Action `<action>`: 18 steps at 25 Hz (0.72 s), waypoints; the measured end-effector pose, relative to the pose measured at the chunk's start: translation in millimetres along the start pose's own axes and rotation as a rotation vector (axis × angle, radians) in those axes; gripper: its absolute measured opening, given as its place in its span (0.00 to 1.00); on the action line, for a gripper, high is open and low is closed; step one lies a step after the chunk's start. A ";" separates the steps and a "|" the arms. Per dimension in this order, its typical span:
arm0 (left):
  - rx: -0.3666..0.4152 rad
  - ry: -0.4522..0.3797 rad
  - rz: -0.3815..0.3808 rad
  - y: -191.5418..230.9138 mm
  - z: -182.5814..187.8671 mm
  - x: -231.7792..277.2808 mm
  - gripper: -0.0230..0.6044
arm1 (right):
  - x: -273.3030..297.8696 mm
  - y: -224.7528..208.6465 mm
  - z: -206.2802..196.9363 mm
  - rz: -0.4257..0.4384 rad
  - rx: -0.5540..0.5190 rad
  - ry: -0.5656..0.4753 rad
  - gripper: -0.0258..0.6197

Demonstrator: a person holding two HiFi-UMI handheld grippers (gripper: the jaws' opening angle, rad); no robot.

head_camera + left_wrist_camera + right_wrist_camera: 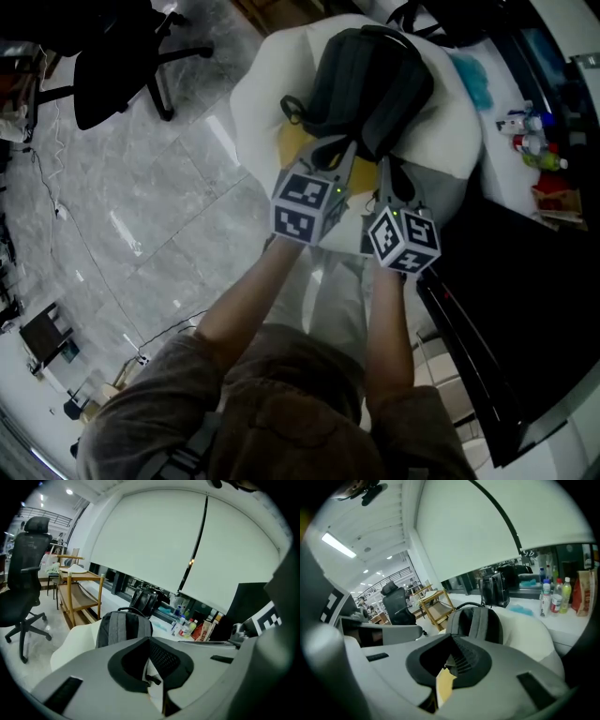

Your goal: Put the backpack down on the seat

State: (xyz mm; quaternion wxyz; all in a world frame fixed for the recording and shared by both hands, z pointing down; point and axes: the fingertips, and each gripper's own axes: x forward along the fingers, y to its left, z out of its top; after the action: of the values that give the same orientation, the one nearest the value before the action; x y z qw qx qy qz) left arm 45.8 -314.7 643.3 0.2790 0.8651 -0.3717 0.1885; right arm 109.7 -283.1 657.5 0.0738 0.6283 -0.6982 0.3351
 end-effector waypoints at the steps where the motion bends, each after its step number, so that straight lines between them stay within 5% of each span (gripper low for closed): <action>1: -0.010 0.004 0.004 -2.3 3.7 -5.2 0.04 | -4.4 4.2 3.7 0.003 0.005 0.004 0.04; 18: -0.056 0.001 0.012 -50.9 77.3 -87.1 0.04 | -78.6 72.7 73.1 0.138 0.041 0.024 0.04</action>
State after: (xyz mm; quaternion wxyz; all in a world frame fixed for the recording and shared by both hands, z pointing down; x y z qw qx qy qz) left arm 36.1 -287.1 519.6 0.3023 0.8546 -0.3819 0.1802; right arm 81.2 -260.1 533.2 0.0462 0.5759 -0.7320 0.3612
